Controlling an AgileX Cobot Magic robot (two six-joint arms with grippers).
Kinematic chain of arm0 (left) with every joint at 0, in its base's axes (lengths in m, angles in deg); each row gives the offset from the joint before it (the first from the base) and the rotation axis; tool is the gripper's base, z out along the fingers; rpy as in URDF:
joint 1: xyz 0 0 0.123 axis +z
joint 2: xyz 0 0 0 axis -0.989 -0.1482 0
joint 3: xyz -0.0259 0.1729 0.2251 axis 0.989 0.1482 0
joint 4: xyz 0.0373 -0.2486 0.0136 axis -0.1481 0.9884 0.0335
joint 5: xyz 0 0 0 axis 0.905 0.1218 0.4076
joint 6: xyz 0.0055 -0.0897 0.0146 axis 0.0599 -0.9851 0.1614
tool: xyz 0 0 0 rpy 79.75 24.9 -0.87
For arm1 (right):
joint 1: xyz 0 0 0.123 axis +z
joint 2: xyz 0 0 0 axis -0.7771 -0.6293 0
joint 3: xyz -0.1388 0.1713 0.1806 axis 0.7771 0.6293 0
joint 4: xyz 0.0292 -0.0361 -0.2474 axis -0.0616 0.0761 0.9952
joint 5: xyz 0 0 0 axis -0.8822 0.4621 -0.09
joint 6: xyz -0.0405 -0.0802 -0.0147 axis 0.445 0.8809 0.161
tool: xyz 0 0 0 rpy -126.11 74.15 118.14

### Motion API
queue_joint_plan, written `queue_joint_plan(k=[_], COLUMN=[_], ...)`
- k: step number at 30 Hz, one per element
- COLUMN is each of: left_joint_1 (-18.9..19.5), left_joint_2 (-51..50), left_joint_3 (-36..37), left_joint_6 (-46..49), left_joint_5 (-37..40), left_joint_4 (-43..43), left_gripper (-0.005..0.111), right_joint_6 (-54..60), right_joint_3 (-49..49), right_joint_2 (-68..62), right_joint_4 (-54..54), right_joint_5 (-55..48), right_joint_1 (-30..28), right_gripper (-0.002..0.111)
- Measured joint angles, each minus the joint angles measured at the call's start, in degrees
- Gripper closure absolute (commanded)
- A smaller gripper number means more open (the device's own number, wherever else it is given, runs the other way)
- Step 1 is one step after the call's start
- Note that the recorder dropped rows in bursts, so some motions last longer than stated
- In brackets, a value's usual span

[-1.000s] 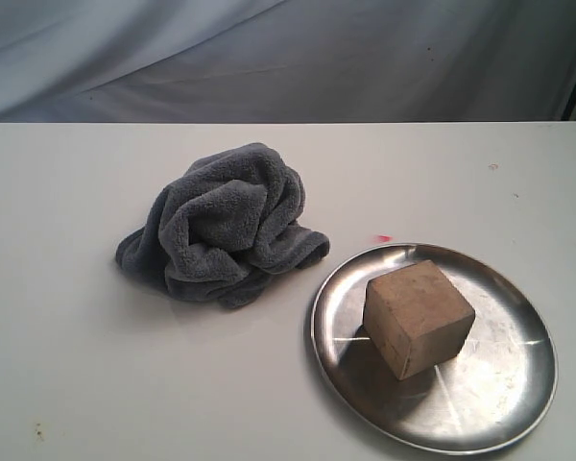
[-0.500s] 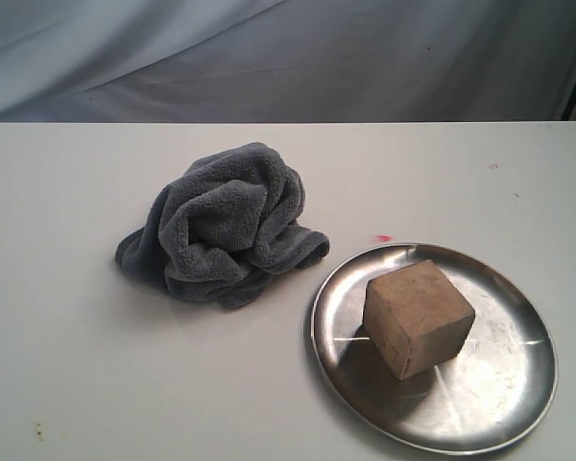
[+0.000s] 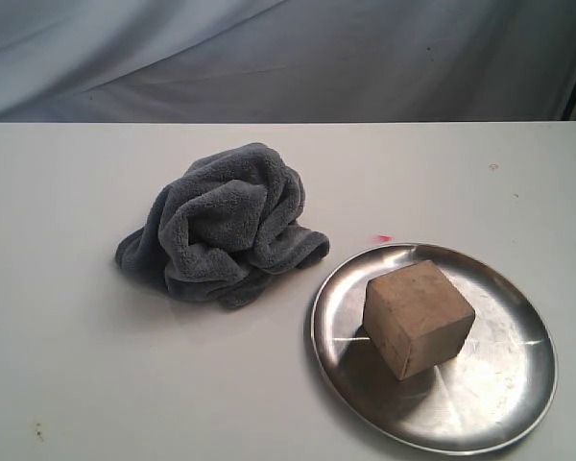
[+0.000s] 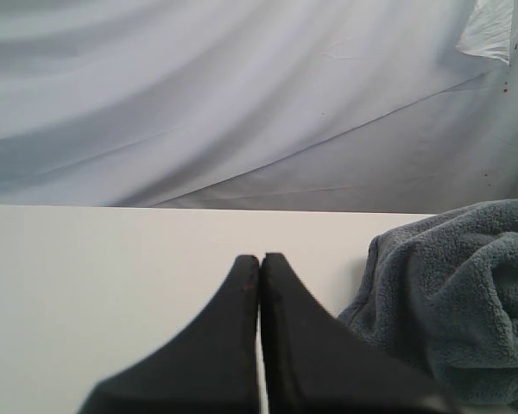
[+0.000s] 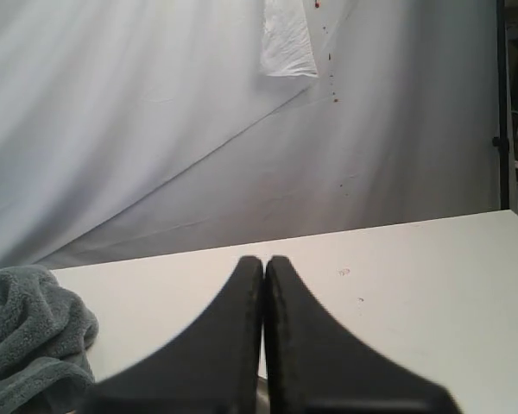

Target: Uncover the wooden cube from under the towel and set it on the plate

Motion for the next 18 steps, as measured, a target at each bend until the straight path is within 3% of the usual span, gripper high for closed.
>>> queue_joint_plan(k=[5, 18], left_joint_1=[0.0, 0.0], left_joint_2=[0.0, 0.0], left_joint_3=[0.0, 0.0], left_joint_6=[0.0, 0.0], left_joint_5=[0.0, 0.0], left_joint_4=[0.0, 0.0], left_gripper=[0.105, 0.105], right_joint_6=[0.0, 9.8], right_joint_3=[2.9, 3.2], right_joint_2=[0.0, 0.0], right_joint_4=[0.0, 2.8], right_joint_5=[6.1, 4.9], right_joint_1=[0.0, 0.0], right_gripper=[0.108, 0.108])
